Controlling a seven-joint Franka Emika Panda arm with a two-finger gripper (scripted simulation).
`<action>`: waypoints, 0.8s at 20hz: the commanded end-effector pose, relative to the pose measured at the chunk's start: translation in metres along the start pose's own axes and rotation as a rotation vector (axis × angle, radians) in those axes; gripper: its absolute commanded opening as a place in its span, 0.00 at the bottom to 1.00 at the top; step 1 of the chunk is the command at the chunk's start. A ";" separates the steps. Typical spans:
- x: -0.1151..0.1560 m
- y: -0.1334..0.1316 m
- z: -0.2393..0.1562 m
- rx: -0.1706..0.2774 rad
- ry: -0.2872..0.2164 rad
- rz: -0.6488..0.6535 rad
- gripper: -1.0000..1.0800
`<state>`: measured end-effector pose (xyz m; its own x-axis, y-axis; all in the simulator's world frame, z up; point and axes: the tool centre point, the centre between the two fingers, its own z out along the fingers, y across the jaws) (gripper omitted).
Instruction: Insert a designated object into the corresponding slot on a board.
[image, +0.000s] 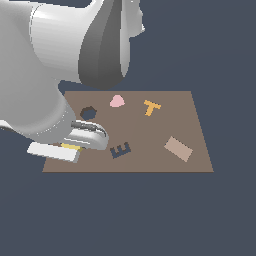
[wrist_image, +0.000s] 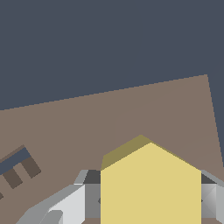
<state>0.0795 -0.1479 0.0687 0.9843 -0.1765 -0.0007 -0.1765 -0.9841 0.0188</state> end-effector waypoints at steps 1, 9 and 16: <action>0.004 0.000 -0.016 -0.030 0.018 -0.051 0.00; 0.019 0.000 -0.095 -0.172 0.090 -0.282 0.00; 0.025 -0.002 -0.204 -0.342 0.163 -0.550 0.00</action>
<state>0.1045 -0.1474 0.2461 0.9448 0.3227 0.0559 0.2869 -0.8978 0.3342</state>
